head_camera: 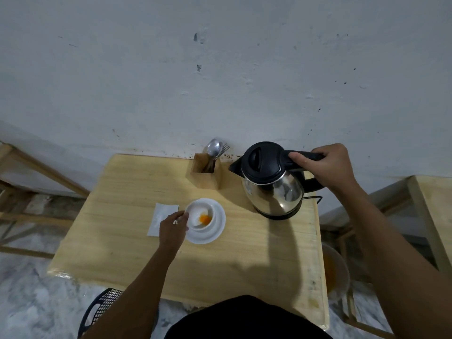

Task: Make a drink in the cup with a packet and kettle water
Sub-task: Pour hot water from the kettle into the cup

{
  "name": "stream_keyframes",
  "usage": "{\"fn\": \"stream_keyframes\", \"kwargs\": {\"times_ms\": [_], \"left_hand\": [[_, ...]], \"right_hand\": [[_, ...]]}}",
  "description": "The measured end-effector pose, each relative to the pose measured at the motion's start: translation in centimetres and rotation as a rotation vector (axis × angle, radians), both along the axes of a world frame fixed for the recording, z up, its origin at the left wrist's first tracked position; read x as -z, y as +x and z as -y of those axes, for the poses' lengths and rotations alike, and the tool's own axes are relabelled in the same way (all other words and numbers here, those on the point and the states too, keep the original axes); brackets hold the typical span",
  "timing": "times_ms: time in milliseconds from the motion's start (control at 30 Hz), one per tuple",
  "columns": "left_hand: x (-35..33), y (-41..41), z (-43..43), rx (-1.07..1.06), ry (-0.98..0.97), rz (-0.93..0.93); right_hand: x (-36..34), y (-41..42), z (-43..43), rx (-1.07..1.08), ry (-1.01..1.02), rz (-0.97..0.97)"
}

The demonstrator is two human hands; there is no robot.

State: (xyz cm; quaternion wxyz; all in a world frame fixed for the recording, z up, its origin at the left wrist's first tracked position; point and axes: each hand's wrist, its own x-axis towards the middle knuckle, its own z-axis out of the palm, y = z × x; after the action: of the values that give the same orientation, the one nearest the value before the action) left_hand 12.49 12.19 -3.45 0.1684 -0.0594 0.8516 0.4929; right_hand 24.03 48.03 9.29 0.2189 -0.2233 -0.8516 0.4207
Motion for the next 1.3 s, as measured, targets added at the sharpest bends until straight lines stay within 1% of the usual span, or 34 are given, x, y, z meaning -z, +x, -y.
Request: {"fn": "stream_keyframes", "kwargs": {"times_ms": [233,467,567,967,1300], "left_hand": [[0.3,-0.3,0.6,0.067,0.053,0.009],[1.1,-0.9,1.4,0.105,0.096,0.020],[1.3,-1.3,1.5,0.136,0.075,0.012],[1.5,-2.0,1.9,0.214,0.044,-0.014],[1.5,-2.0,1.9,0.215,0.080,-0.022]], "right_hand": [[-2.2,-0.5,4.5,-0.047,0.061,0.178],[-4.0,-2.1,8.7,-0.084,0.249,0.408],[-4.2,-2.4,9.7,-0.074,0.296,0.479],[-6.5,-4.1,13.3,-0.078,0.509,0.676],[-7.8,-4.4,14.1,-0.056,0.570,0.715]]}}
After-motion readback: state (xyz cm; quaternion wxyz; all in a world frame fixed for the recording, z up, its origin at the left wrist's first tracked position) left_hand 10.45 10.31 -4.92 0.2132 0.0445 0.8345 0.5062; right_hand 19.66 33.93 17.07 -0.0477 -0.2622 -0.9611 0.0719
